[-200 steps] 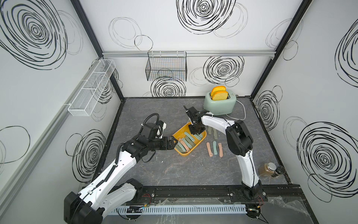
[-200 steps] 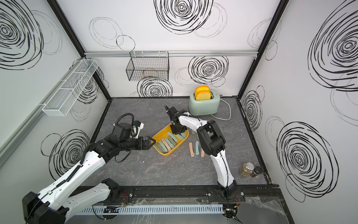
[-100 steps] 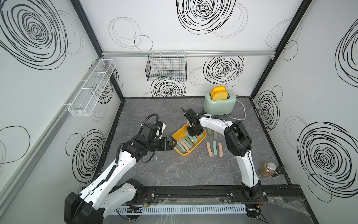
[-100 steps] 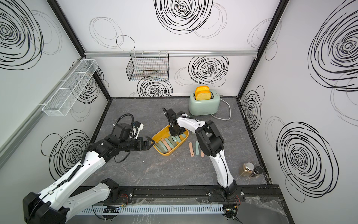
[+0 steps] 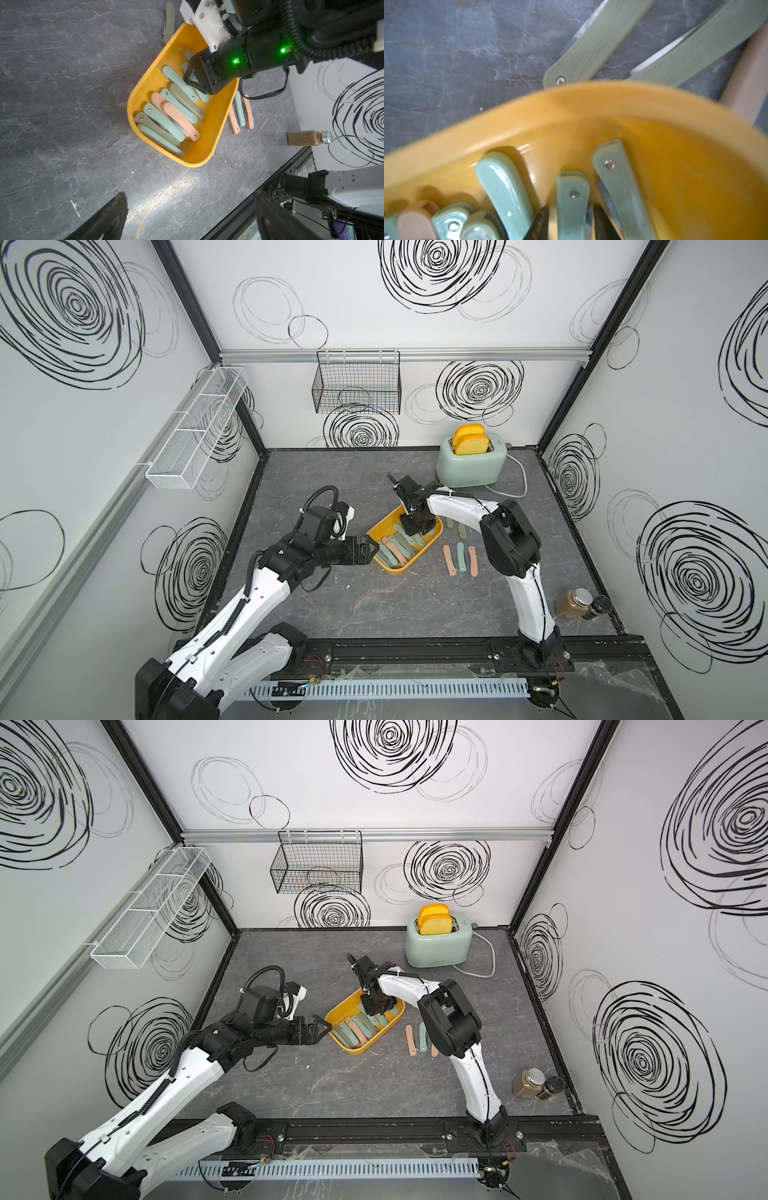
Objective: Take the fruit knife out of the storage box
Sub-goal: Pick up the fruit knife from the storage box.
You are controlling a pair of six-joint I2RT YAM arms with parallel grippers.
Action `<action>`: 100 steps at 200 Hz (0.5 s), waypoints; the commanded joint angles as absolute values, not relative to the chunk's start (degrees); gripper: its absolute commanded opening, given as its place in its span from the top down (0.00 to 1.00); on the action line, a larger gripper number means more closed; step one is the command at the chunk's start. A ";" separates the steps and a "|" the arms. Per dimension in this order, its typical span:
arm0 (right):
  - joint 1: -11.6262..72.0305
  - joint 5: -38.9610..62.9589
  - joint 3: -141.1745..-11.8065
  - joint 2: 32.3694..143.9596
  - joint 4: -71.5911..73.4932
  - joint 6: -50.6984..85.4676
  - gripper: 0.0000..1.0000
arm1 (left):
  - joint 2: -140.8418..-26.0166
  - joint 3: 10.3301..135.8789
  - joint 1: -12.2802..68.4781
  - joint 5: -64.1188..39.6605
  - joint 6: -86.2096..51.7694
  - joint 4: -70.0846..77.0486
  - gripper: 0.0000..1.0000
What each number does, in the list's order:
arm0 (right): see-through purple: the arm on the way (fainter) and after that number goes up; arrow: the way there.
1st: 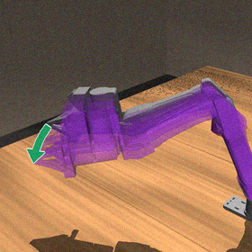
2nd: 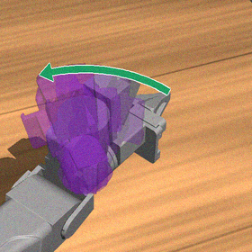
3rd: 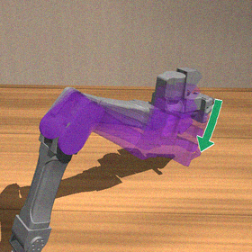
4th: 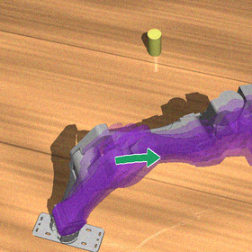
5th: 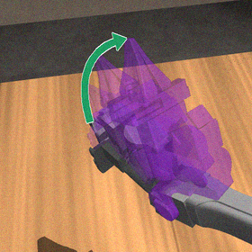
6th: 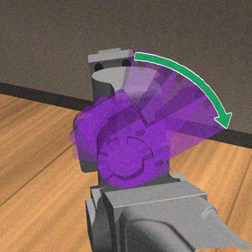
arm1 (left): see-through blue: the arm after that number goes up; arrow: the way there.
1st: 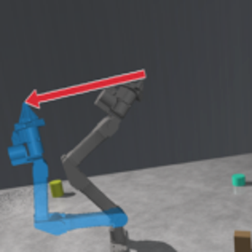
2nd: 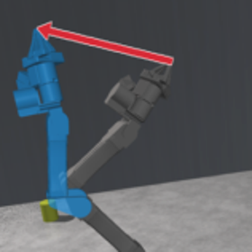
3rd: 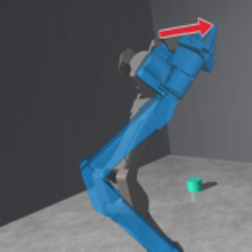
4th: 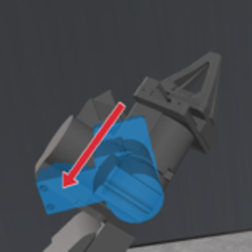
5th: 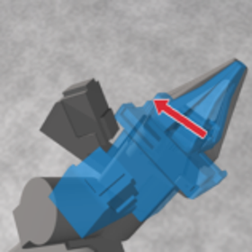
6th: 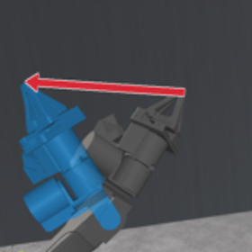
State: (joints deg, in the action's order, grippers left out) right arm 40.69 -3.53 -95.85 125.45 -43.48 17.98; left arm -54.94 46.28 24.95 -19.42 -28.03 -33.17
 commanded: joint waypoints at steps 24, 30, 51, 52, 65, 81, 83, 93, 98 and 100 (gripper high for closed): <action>40.89 -3.55 -95.61 128.48 -46.84 18.11 0.79 | -53.97 46.74 24.39 -19.69 -27.09 -33.16 0.02; 40.87 -3.71 -95.90 128.49 -47.05 18.11 0.80 | -53.95 46.76 24.46 -19.69 -27.15 -33.27 0.02; 40.87 -3.95 -97.94 128.42 -48.31 18.12 0.81 | -53.87 47.02 24.43 -19.71 -27.12 -33.47 0.02; 40.91 -4.00 -98.06 128.41 -48.37 18.11 0.81 | -53.87 47.02 24.39 -19.74 -27.14 -33.48 0.02; 40.72 -4.02 -99.99 128.15 -49.46 18.26 0.81 | -53.90 47.28 24.44 -19.78 -27.23 -33.48 0.02; 40.45 -4.13 -103.27 127.97 -51.21 18.28 0.81 | -53.97 47.68 24.50 -19.82 -27.23 -33.49 0.02; 40.44 -4.13 -103.69 127.97 -51.41 18.28 0.81 | -54.10 47.71 24.47 -19.89 -27.31 -33.49 0.02; 40.19 -4.30 -105.96 127.88 -52.62 18.29 0.81 | -54.28 47.94 24.44 -20.04 -27.30 -33.40 0.02; 40.08 -4.29 -107.17 127.88 -53.34 18.29 0.80 | -54.41 48.03 24.49 -20.12 -27.35 -33.32 0.02; 40.03 -4.30 -107.54 127.88 -53.59 18.33 0.80 | -54.47 48.06 24.45 -20.12 -27.36 -33.23 0.02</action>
